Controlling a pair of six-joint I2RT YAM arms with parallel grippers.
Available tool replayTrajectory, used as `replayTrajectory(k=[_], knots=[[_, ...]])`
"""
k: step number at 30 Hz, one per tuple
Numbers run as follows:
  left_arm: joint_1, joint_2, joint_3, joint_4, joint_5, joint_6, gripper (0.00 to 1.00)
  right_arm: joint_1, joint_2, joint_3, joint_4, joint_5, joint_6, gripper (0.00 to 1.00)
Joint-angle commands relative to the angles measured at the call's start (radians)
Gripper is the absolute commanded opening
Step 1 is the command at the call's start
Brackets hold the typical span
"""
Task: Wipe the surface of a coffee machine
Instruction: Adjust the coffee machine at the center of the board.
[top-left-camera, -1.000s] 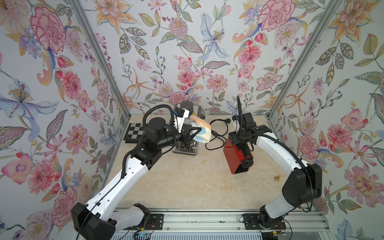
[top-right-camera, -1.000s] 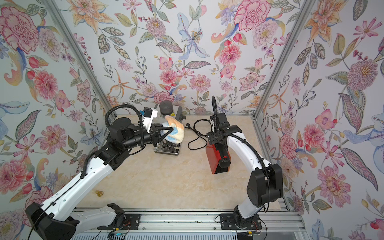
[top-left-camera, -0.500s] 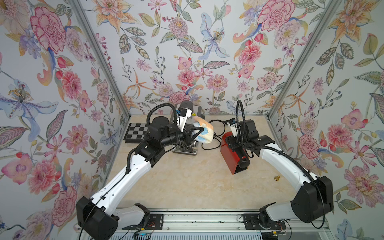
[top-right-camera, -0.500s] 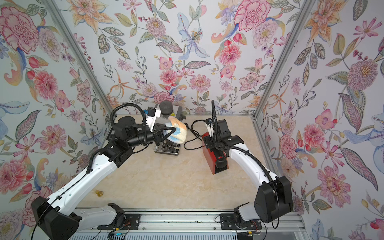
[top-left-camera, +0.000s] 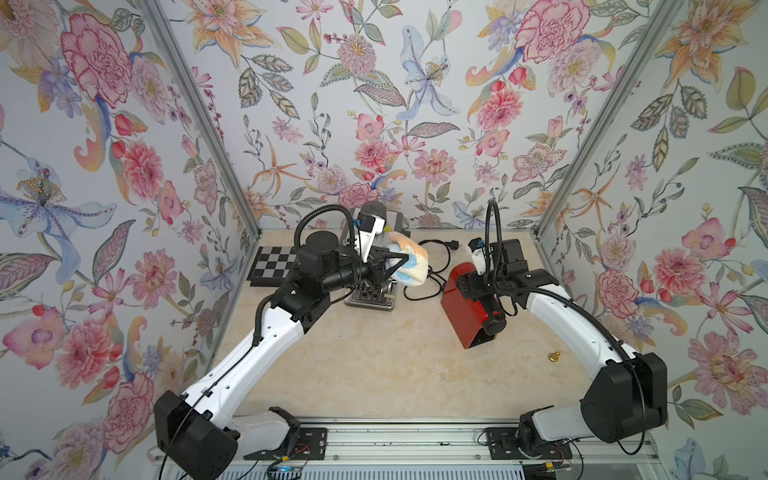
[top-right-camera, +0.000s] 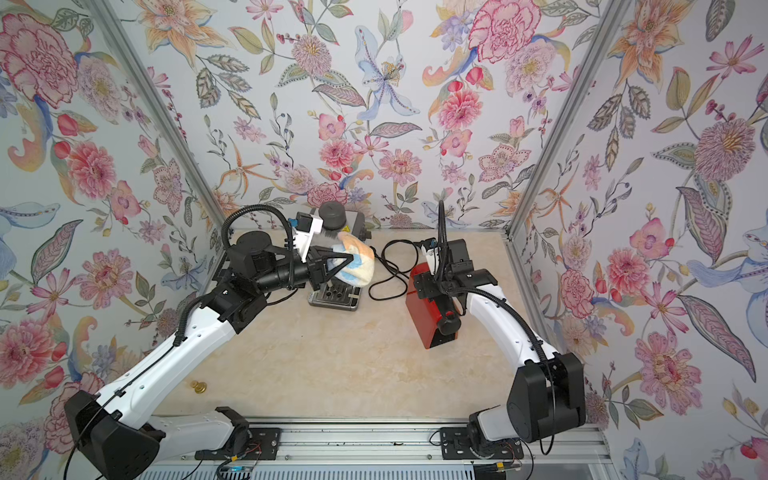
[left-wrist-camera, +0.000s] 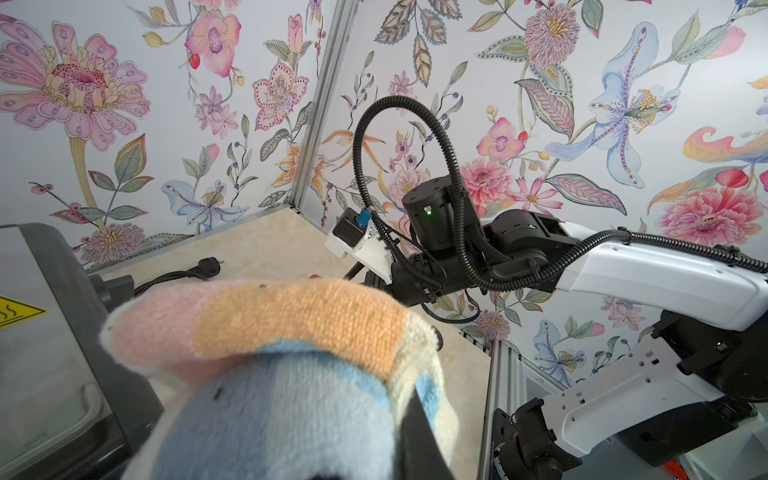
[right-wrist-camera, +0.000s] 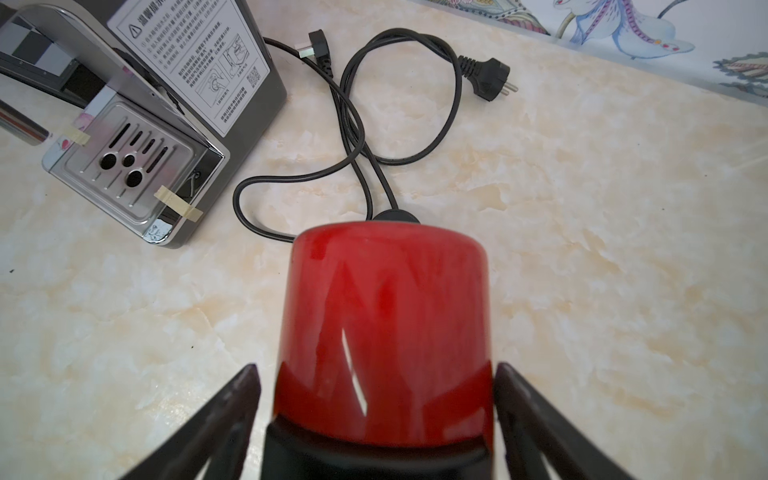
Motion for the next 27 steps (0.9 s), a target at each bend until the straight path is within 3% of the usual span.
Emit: replayTrajectory(k=[1, 5, 13, 23, 27], knots=[[0.011, 0.005, 0.031, 0.024, 0.033, 0.018, 0.00, -0.005, 0.006, 0.030, -0.117, -0.105, 0.044, 0.92], [0.020, -0.010, 0.013, 0.035, 0.048, 0.020, 0.00, -0.001, -0.042, 0.052, -0.179, -0.050, 0.098, 1.00], [0.040, -0.009, -0.018, 0.092, 0.112, 0.006, 0.00, 0.007, -0.246, -0.097, -0.242, 0.100, 0.293, 1.00], [0.047, -0.014, -0.029, 0.130, 0.140, -0.022, 0.00, 0.113, -0.390, -0.337, -0.119, 0.172, 0.463, 1.00], [0.047, -0.004, -0.026, 0.144, 0.141, -0.038, 0.00, 0.105, -0.403, -0.400, -0.085, 0.212, 0.482, 1.00]])
